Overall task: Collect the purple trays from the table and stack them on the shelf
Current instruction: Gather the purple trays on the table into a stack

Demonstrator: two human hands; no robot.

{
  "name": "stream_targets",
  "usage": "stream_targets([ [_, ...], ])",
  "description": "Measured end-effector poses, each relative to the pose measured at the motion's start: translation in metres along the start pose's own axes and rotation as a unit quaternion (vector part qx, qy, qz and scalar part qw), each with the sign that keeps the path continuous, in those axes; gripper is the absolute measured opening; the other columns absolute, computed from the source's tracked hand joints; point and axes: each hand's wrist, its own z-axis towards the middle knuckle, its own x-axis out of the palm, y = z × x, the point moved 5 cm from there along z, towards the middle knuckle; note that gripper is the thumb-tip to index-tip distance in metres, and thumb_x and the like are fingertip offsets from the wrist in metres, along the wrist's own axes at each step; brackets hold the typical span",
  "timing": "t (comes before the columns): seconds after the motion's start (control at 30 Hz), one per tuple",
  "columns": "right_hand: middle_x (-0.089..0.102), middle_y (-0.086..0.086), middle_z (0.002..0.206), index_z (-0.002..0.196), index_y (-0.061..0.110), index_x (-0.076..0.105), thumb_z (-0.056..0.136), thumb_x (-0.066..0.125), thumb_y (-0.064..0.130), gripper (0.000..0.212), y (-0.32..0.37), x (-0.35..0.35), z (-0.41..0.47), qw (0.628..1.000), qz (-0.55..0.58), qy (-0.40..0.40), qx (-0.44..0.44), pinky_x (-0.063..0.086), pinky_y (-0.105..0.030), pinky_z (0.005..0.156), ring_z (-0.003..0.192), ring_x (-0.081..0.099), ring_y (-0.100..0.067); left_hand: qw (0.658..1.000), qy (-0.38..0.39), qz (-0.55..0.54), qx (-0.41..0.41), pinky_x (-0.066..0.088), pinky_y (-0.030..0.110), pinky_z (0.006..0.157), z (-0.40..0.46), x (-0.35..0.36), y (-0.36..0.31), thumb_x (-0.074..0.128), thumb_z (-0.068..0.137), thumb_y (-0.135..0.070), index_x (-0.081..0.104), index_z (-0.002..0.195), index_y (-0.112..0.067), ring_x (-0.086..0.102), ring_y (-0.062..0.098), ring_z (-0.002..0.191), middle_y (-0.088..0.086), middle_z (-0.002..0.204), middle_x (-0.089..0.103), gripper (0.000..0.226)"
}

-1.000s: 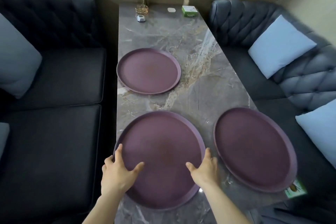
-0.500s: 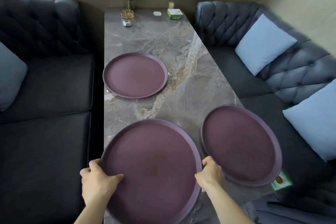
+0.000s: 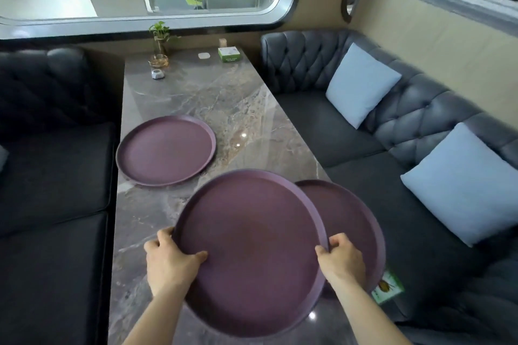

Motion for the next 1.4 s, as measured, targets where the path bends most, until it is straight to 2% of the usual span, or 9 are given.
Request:
stream_targets([
  [0.1, 0.063, 0.001, 0.084, 0.095, 0.025, 0.054, 0.093, 0.070, 0.031, 0.017, -0.026, -0.026, 0.032, 1.000, -0.007, -0.015, 0.014, 0.044, -0.033, 0.067, 0.079, 0.054, -0.027, 1.000, 0.016, 0.011, 0.019, 0.050, 0.048, 0.087, -0.014, 0.035, -0.033, 0.093, 0.053, -0.035, 0.047, 0.129, -0.021, 0.061, 0.043, 0.106, 0.016, 0.127, 0.046, 0.090],
  [0.27, 0.070, -0.006, 0.103, 0.105, 0.020, 0.059, 0.094, 0.070, 0.029, 0.018, -0.066, -0.057, 0.088, 0.998, -0.031, -0.025, 0.040, 0.049, -0.035, 0.071, 0.090, 0.064, -0.031, 0.999, 0.045, 0.018, 0.021, 0.050, 0.044, 0.083, -0.034, 0.097, -0.075, 0.088, 0.061, -0.038, 0.050, 0.124, -0.025, 0.065, 0.038, 0.098, 0.009, 0.123, 0.048, 0.075],
  [0.4, 0.066, -0.006, 0.095, 0.103, 0.018, 0.061, 0.095, 0.070, 0.025, 0.014, -0.092, -0.069, 0.134, 0.996, -0.055, -0.029, 0.058, 0.047, -0.032, 0.065, 0.080, 0.058, -0.027, 0.997, 0.062, 0.037, 0.025, 0.051, 0.040, 0.085, -0.040, 0.140, -0.098, 0.085, 0.067, -0.040, 0.053, 0.122, -0.026, 0.066, 0.032, 0.101, 0.004, 0.121, 0.055, 0.065],
  [0.63, 0.064, -0.008, 0.094, 0.104, 0.015, 0.061, 0.095, 0.069, 0.023, 0.014, -0.119, -0.066, 0.188, 0.993, -0.081, -0.013, 0.081, 0.045, -0.033, 0.065, 0.080, 0.054, -0.029, 0.995, 0.087, 0.057, 0.012, 0.051, 0.039, 0.086, -0.042, 0.199, -0.113, 0.083, 0.070, -0.040, 0.056, 0.126, -0.027, 0.064, 0.027, 0.108, 0.002, 0.122, 0.056, 0.064],
  [0.9, 0.068, -0.008, 0.095, 0.091, 0.021, 0.053, 0.092, 0.074, 0.025, 0.021, -0.119, -0.049, 0.208, 0.994, -0.083, 0.025, 0.060, 0.049, -0.036, 0.065, 0.084, 0.059, -0.029, 0.988, 0.058, 0.133, -0.051, 0.050, 0.041, 0.081, -0.044, 0.209, -0.104, 0.077, 0.077, -0.043, 0.056, 0.125, -0.030, 0.060, 0.030, 0.113, 0.003, 0.126, 0.054, 0.054],
  [1.03, 0.065, -0.001, 0.084, 0.086, 0.020, 0.054, 0.089, 0.077, 0.025, 0.024, -0.118, -0.041, 0.209, 0.995, -0.061, 0.051, 0.057, 0.047, -0.034, 0.060, 0.079, 0.061, -0.029, 0.988, 0.054, 0.126, -0.066, 0.041, 0.038, 0.074, -0.042, 0.211, -0.103, 0.074, 0.080, -0.039, 0.046, 0.131, -0.036, 0.062, 0.035, 0.103, 0.005, 0.123, 0.056, 0.058],
  [1.1, 0.064, 0.002, 0.082, 0.090, 0.021, 0.055, 0.088, 0.078, 0.024, 0.023, -0.118, -0.038, 0.209, 0.995, -0.034, 0.058, 0.080, 0.051, -0.036, 0.065, 0.080, 0.063, -0.030, 0.988, 0.059, 0.124, -0.071, 0.043, 0.040, 0.077, -0.039, 0.214, -0.102, 0.074, 0.081, -0.038, 0.043, 0.135, -0.035, 0.062, 0.036, 0.105, 0.007, 0.124, 0.056, 0.063],
  [1.2, 0.071, -0.002, 0.096, 0.107, 0.022, 0.060, 0.089, 0.077, 0.024, 0.025, -0.120, -0.034, 0.210, 0.991, -0.014, 0.073, 0.107, 0.053, -0.038, 0.075, 0.092, 0.068, -0.032, 0.987, 0.079, 0.116, -0.083, 0.047, 0.046, 0.090, -0.032, 0.220, -0.100, 0.075, 0.079, -0.039, 0.041, 0.141, -0.026, 0.059, 0.037, 0.115, 0.010, 0.130, 0.056, 0.071],
  [1.4, 0.069, -0.003, 0.084, 0.093, 0.021, 0.070, 0.090, 0.076, 0.024, 0.007, -0.113, -0.039, 0.213, 0.991, -0.044, 0.077, 0.105, 0.051, -0.033, 0.068, 0.081, 0.066, -0.031, 0.983, 0.104, 0.081, -0.125, 0.049, 0.042, 0.087, -0.023, 0.215, -0.092, 0.084, 0.066, -0.040, 0.054, 0.128, -0.020, 0.063, 0.032, 0.110, 0.007, 0.123, 0.062, 0.071],
])
